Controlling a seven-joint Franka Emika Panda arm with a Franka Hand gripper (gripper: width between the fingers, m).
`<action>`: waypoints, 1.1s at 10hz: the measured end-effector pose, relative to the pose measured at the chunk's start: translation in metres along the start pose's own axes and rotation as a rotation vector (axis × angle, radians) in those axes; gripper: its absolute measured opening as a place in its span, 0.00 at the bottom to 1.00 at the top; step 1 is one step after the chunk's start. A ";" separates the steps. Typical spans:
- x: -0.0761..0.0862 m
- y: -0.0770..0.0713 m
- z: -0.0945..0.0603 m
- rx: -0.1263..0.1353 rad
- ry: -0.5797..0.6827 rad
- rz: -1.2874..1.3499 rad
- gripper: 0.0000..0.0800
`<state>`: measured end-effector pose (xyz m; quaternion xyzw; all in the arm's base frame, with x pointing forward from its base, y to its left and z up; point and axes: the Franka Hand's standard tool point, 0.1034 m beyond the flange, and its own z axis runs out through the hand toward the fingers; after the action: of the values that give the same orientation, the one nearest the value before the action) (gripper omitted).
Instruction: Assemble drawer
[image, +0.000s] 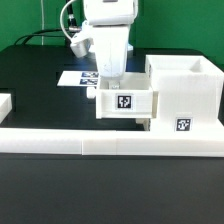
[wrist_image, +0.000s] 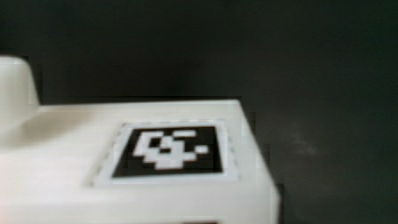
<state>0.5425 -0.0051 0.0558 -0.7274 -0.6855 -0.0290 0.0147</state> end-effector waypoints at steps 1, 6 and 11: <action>0.005 0.000 0.000 0.001 0.001 -0.006 0.06; 0.010 -0.001 0.004 0.001 0.003 0.013 0.06; 0.016 -0.002 0.004 -0.001 0.002 0.019 0.06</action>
Offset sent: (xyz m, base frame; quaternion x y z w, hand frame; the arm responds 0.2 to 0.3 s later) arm -0.0035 0.0165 -0.0067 -0.0121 0.0035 0.0227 0.9997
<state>0.5420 0.0110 0.0524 -0.7338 -0.6786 -0.0299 0.0155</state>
